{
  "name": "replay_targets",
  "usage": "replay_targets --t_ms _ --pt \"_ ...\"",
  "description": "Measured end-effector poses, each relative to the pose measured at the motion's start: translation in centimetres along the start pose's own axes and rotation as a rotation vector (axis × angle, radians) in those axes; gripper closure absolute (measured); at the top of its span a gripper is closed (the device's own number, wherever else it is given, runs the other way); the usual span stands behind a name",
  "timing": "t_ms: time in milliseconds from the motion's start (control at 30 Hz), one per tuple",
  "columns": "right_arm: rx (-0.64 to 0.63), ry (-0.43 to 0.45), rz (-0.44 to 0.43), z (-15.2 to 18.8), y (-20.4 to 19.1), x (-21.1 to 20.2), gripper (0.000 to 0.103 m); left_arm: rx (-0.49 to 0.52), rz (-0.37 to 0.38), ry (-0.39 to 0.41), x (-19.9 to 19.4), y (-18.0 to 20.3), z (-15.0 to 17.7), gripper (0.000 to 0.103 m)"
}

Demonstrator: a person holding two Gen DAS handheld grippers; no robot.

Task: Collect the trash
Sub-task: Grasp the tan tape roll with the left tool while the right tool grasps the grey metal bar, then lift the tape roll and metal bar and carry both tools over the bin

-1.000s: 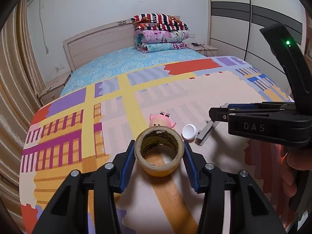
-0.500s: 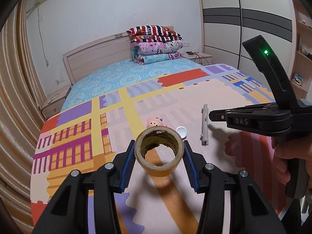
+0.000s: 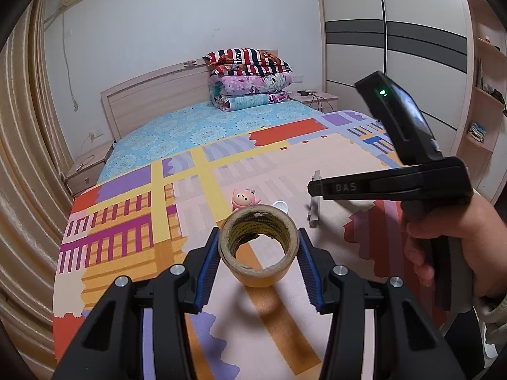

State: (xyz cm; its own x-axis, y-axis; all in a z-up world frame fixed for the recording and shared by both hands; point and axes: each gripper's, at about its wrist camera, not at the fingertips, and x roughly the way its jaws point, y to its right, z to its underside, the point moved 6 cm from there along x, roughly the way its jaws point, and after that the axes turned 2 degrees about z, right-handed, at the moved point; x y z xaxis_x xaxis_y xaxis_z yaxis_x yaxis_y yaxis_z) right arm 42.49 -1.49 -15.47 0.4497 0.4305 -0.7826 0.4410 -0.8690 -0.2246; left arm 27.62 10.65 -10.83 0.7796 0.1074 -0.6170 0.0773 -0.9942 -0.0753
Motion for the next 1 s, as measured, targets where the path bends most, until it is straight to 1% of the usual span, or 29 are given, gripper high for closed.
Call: replay_targets --t_ms 133,200,267,333,400,500,600,767,867,1000 --pt "-0.034 0.005 0.069 -0.4 -0.4 1.0 0.067 -0.008 0.003 0.005 -0.2 0.1 0.0 0.057" --pt "-0.072 0.009 0.136 -0.4 -0.6 1.7 0.068 -0.008 0.003 0.006 -0.3 0.2 0.0 0.057" --pt "-0.1 0.031 0.178 -0.3 -0.7 1.7 0.075 -0.006 0.005 0.007 -0.4 0.2 0.0 0.057" --pt "-0.111 0.04 0.198 -0.2 -0.4 1.5 0.086 -0.004 0.004 0.009 -0.5 0.3 0.0 0.057" --pt "-0.108 0.037 0.191 -0.1 0.2 1.3 0.092 -0.004 0.004 0.01 -0.8 0.4 0.0 0.057" --pt "-0.112 0.038 0.173 0.2 0.6 0.7 0.094 0.002 0.006 0.018 -1.3 0.8 -0.1 0.057" --pt "-0.115 0.041 0.152 0.6 0.8 0.0 0.094 0.015 0.001 0.023 -1.7 1.1 -0.1 0.057" --pt "-0.118 0.067 0.104 1.2 1.0 -2.3 0.094 0.018 0.016 0.028 -2.9 1.7 0.1 0.057" --pt "-0.128 0.089 0.07 1.7 1.0 -4.1 0.094 0.019 0.019 0.029 -3.7 2.0 0.4 0.057" --pt "-0.155 0.124 0.031 3.2 1.1 -7.3 0.094 0.02 0.031 0.041 -5.4 2.7 0.9 0.057"
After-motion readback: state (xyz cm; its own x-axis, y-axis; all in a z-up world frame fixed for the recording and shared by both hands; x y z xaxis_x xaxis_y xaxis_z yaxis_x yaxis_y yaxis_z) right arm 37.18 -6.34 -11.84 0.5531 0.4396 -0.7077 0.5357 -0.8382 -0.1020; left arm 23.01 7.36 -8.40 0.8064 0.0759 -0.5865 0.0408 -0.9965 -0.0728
